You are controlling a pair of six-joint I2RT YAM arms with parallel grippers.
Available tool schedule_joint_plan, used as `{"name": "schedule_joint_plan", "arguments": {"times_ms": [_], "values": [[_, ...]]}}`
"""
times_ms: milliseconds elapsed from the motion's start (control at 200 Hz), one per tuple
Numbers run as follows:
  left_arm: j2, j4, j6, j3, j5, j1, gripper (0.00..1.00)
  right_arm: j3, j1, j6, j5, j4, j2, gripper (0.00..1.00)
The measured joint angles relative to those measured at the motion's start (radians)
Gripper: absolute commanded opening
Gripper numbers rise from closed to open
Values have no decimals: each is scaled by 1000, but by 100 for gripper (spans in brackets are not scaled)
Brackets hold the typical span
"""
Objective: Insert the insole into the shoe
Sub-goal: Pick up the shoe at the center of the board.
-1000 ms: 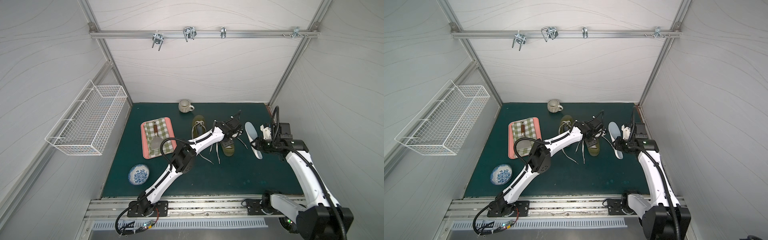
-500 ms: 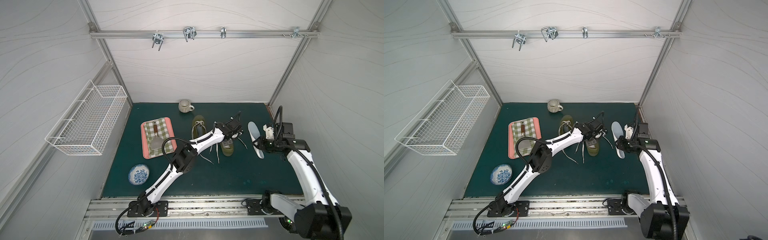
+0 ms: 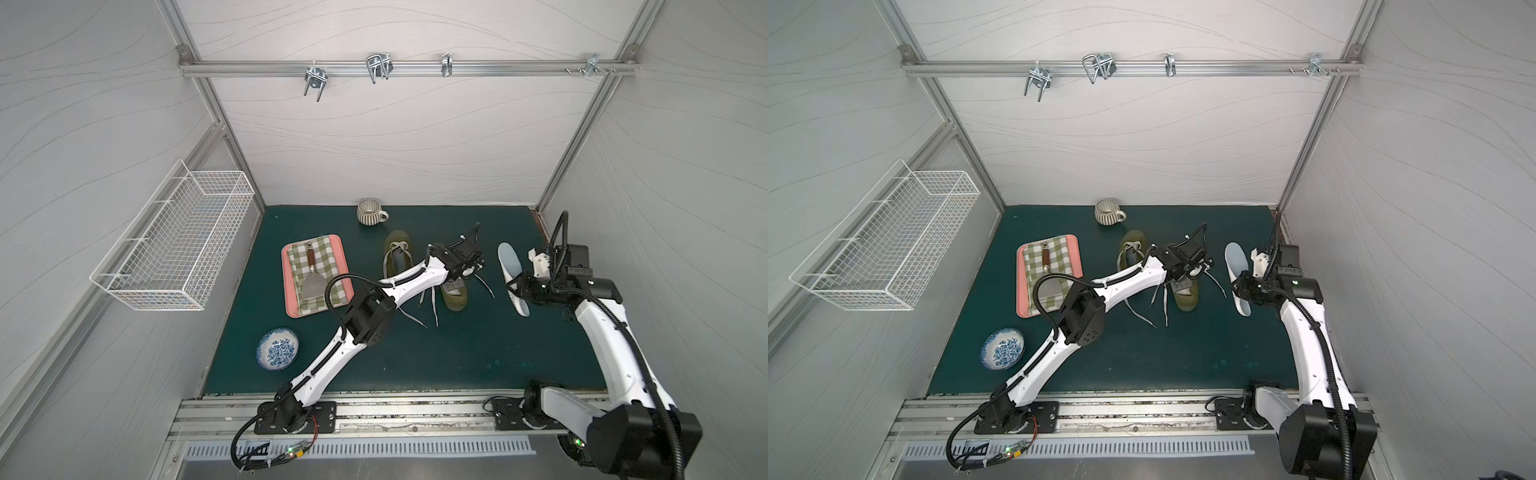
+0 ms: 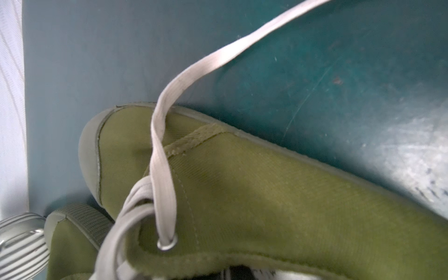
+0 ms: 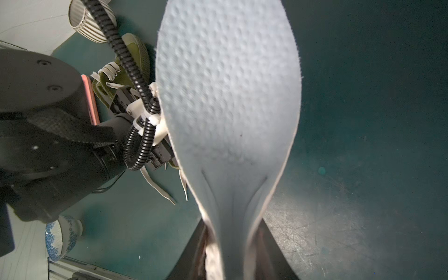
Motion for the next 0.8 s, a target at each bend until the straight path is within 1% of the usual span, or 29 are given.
{"name": "schedule_joint_plan", "arguments": {"times_ms": [295, 490, 570, 655, 800], "values": [[-3, -139, -47, 116, 70, 22, 0, 0, 0, -17, -3, -14, 0, 30], [-31, -207, -98, 123, 155, 46, 0, 7, 2, -26, -2, -34, 6, 29], [-39, -233, -131, 123, 214, 62, 0, 25, 24, -39, 17, -47, 16, 29], [-51, -250, -185, 123, 283, 84, 0, 56, 71, -52, 47, -68, 35, 28], [-82, -250, -304, 118, 447, 148, 0, 99, 136, -76, 91, -106, 63, 28]]}}
